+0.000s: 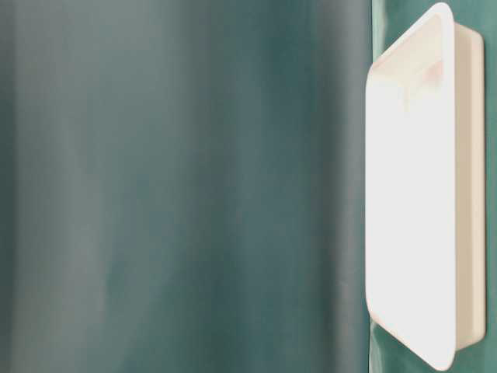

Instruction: Pick up the tape from a random location and place it into the white case.

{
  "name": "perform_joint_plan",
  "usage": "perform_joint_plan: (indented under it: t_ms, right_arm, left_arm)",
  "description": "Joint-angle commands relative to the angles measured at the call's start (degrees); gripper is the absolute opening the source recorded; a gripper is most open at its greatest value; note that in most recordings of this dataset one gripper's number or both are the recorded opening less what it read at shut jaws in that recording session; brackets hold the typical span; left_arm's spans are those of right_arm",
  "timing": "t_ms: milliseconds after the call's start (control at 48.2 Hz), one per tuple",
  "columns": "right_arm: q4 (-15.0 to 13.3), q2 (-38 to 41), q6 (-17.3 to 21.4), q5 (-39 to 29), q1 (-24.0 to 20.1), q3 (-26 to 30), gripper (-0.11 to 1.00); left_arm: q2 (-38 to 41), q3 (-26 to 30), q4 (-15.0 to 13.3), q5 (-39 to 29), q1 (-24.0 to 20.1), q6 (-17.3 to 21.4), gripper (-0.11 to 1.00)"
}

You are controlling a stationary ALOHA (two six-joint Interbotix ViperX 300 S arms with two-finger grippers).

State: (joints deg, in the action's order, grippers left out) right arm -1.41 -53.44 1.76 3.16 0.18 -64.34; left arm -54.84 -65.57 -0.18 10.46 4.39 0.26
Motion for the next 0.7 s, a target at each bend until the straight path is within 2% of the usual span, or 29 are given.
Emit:
perform_joint_plan:
  t_ms: [0, 539, 684]
  right_arm:
    - [-0.1, 0.4, -0.1, 0.0, 0.1, 1.5, 0.92]
    - [-0.3, 0.4, -0.1, 0.3, 0.1, 1.6, 0.92]
    - [-0.3, 0.4, -0.1, 0.3, 0.1, 1.6, 0.92]
  left_arm:
    - [0.4, 1.5, 0.0, 0.1, 1.5, 0.0, 0.99]
    - [0.8, 2.0, 0.0, 2.6, 1.8, -0.3, 0.98]
    - [6.2, 3.9, 0.0, 4.9, 1.8, -0.1, 0.98]
